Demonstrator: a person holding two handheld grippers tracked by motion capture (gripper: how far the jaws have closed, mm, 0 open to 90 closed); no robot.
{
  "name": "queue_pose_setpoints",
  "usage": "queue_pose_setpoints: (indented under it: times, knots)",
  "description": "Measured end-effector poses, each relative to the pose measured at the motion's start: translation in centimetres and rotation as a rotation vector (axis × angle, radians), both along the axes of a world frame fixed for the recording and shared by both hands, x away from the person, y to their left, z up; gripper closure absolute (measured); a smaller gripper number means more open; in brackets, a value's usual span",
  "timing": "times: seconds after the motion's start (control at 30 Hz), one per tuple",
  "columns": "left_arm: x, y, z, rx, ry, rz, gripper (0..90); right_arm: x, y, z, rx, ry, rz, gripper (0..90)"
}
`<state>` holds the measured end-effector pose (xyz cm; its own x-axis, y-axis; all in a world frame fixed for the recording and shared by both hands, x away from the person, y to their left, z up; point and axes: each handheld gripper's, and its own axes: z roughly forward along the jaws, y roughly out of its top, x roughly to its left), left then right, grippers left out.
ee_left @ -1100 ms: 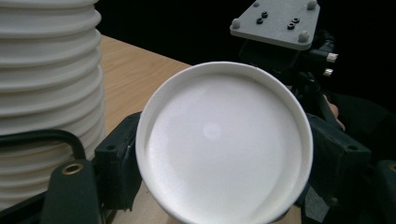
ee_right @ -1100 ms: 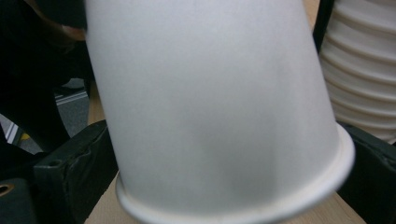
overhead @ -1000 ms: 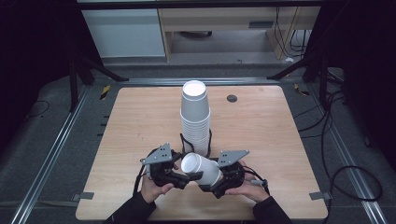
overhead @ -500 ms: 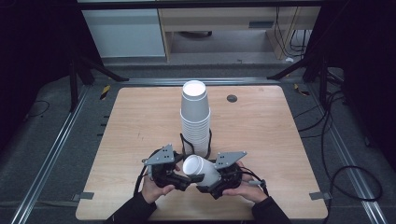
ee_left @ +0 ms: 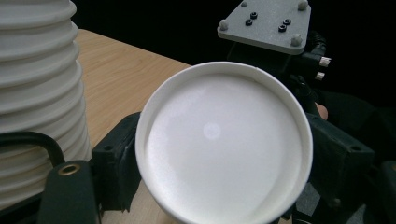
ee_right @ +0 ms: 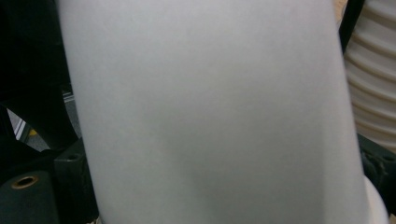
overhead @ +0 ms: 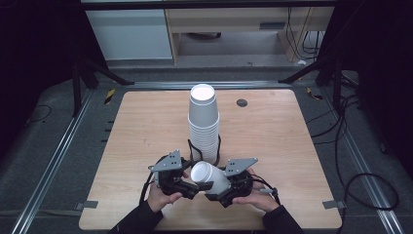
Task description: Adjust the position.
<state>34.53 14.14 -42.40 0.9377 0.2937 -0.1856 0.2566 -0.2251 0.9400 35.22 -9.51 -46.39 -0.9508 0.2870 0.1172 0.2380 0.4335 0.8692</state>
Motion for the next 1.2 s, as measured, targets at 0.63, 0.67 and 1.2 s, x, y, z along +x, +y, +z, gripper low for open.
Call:
queue_pose_setpoints:
  times: [0.63, 0.67, 1.2]
  knots:
    - [-0.4, 2.4, 1.9, 0.007, -0.044, 0.037, 18.2, 0.4, -1.5, 0.7, -0.023, -0.036, -0.045, 9.5]
    - [-0.4, 2.5, 1.9, 0.018, -0.038, 0.037, 17.8, 0.5, -1.7, 0.8, -0.024, -0.04, -0.05, 9.5]
    - [0.7, 2.5, -1.6, 0.21, 0.038, 0.038, 16.3, 1.8, -2.9, 3.6, -0.177, -0.153, -0.079, 9.3]
